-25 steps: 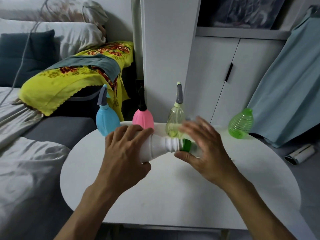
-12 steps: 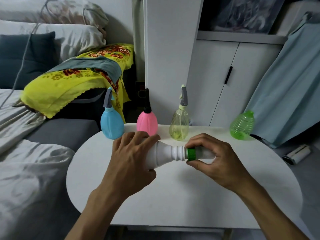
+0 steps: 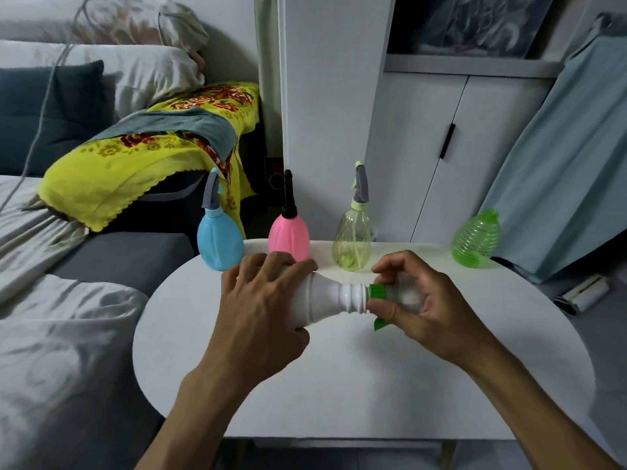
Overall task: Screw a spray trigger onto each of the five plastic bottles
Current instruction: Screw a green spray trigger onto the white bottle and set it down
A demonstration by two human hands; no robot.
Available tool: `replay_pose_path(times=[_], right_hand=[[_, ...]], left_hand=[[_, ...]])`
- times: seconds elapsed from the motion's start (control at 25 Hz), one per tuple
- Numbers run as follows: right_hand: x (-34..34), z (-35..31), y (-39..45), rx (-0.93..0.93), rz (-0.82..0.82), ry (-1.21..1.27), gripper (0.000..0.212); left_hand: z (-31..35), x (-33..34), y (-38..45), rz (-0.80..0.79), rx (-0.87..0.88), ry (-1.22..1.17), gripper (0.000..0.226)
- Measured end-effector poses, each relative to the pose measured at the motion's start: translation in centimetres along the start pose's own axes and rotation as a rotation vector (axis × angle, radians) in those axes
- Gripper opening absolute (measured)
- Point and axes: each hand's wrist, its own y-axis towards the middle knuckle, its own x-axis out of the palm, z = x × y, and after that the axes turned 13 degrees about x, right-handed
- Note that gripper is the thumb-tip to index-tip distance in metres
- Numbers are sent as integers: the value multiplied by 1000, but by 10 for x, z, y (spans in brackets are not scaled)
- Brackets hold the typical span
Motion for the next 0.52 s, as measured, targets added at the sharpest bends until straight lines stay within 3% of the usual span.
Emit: replay_pose_path(times=[0.12, 0.32, 0.52], right_hand=[[1, 2, 3, 14, -40, -23, 50], [-2, 1, 3, 94, -58, 97, 40], [-2, 1, 2, 79, -116, 154, 50]], left_hand=[[-1, -1, 0, -4, -5, 17, 79], [1, -1, -1, 18, -7, -8, 78], [3, -1, 0, 14, -4, -10, 78]])
